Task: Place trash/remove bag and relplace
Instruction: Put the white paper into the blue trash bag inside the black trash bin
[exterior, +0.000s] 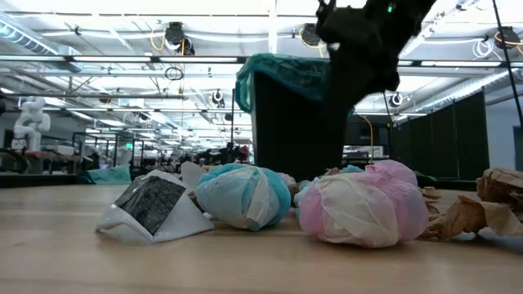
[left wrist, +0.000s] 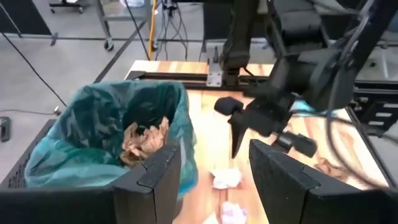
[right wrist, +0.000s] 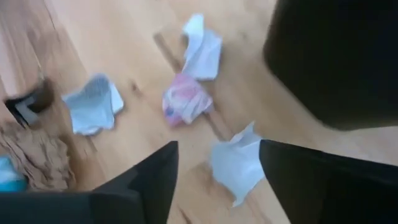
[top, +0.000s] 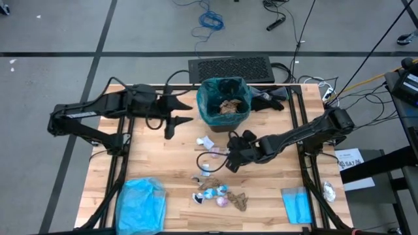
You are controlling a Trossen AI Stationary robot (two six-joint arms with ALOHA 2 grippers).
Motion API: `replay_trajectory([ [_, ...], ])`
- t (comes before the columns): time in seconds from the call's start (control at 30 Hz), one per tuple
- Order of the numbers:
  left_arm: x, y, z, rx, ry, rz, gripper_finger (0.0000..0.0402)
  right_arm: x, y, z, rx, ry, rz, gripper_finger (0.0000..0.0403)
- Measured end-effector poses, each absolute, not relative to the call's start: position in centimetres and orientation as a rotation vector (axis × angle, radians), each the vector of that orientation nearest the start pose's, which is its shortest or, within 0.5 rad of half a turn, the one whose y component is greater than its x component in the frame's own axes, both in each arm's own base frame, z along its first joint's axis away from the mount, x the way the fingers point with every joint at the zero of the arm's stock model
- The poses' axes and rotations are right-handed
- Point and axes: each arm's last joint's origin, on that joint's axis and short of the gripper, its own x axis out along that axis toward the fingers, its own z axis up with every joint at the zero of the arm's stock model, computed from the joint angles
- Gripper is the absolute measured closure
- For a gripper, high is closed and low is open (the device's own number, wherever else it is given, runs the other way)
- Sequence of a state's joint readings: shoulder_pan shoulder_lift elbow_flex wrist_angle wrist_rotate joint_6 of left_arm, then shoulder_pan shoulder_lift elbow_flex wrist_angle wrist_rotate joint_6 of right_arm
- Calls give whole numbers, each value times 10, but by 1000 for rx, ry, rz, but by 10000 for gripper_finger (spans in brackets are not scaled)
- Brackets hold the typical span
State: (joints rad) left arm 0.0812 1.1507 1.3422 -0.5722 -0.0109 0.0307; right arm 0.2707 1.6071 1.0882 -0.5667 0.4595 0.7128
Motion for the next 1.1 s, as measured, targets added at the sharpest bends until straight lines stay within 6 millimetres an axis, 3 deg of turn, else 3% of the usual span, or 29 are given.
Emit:
replay_trajectory([
  [0.2, 225, 15, 411, -1, 430, 91, 215, 321, 76, 179, 238, 983, -527, 168],
  [0.43, 224, 12, 410, 0, 448, 79, 215, 332, 67, 134, 279, 1061, -659, 195],
  [0.53, 224, 12, 409, -10, 451, 82, 215, 336, 68, 127, 354, 1026, -693, 259],
  [0.63, 223, 12, 406, -25, 486, 88, 215, 337, 77, 129, 381, 1001, -667, 367],
  [0.73, 221, 10, 404, -44, 516, 87, 215, 333, 86, 141, 443, 977, -638, 391],
  [0.83, 220, 8, 401, -47, 541, 79, 215, 324, 99, 169, 488, 909, -579, 401],
  [0.97, 220, 5, 400, -67, 553, 70, 215, 307, 110, 227, 528, 748, -495, 402],
  [1.1, 220, 1, 394, -84, 588, 62, 215, 284, 101, 293, 517, 563, -475, 403],
])
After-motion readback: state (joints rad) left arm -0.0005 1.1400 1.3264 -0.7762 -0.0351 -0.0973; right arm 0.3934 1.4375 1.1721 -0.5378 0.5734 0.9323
